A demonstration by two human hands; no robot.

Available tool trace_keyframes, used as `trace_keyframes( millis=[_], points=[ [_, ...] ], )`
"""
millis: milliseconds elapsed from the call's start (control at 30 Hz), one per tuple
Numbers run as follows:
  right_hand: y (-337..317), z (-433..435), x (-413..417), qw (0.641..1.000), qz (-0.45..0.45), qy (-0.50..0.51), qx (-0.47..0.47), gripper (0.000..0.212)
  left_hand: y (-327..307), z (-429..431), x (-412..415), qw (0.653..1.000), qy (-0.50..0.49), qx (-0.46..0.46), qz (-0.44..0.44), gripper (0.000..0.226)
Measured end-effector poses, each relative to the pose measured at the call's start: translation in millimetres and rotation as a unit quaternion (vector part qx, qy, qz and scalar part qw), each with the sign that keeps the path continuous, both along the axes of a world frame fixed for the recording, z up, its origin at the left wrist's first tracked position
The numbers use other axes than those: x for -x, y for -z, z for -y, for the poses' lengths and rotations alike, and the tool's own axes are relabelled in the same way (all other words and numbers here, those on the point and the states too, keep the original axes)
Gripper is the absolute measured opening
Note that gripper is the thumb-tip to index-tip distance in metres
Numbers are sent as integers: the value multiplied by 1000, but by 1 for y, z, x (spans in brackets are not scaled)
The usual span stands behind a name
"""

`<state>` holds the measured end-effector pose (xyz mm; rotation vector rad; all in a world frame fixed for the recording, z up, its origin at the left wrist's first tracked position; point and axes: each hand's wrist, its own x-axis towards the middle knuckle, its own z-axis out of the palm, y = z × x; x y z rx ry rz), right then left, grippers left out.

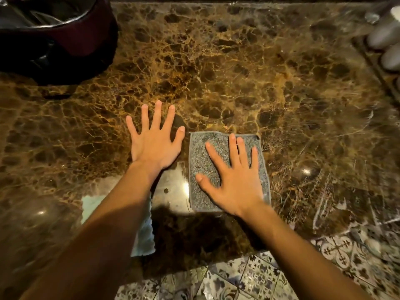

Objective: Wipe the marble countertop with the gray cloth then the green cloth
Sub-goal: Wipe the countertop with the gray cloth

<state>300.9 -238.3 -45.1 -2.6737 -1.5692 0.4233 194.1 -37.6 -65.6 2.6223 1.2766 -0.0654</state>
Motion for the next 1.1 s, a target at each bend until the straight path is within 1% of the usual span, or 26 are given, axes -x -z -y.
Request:
trace_keyframes(
  millis=[100, 200, 300, 400, 500, 667, 833, 933, 1100],
  points=[
    [-2, 45, 31, 1000, -7, -9, 18, 79, -2, 0, 0, 1000, -2, 7, -3, 69],
    [0, 79, 54, 1000, -3, 1, -1, 83, -3, 1, 0, 1000, -2, 13, -6, 70],
    [4, 91, 63, 1000, 1, 9, 11, 85, -3, 2, 0, 1000, -1, 10, 6, 70],
    [1, 82, 57, 1000, -3, 10, 16, 86, -2, 2, 0, 1000, 0, 8, 8, 70],
    [-5, 54, 37, 997, -22, 19, 69, 83, -1, 1, -1, 1000, 0, 7, 6, 70],
    [4, -27, -20, 998, -8, 60, 10, 83, 0, 2, -2, 1000, -3, -13, 5, 68],
    [11, -122, -92, 996, -2, 87, -7, 88, 2, 3, -2, 1000, -2, -26, -5, 68],
    [11, -173, -134, 995, -7, 95, -12, 90, 1, 2, -3, 1000, -3, -19, -9, 69],
    [11, -219, -179, 995, -4, 99, -21, 89, 2, 0, -4, 1000, -3, -10, -18, 69]
  ],
)
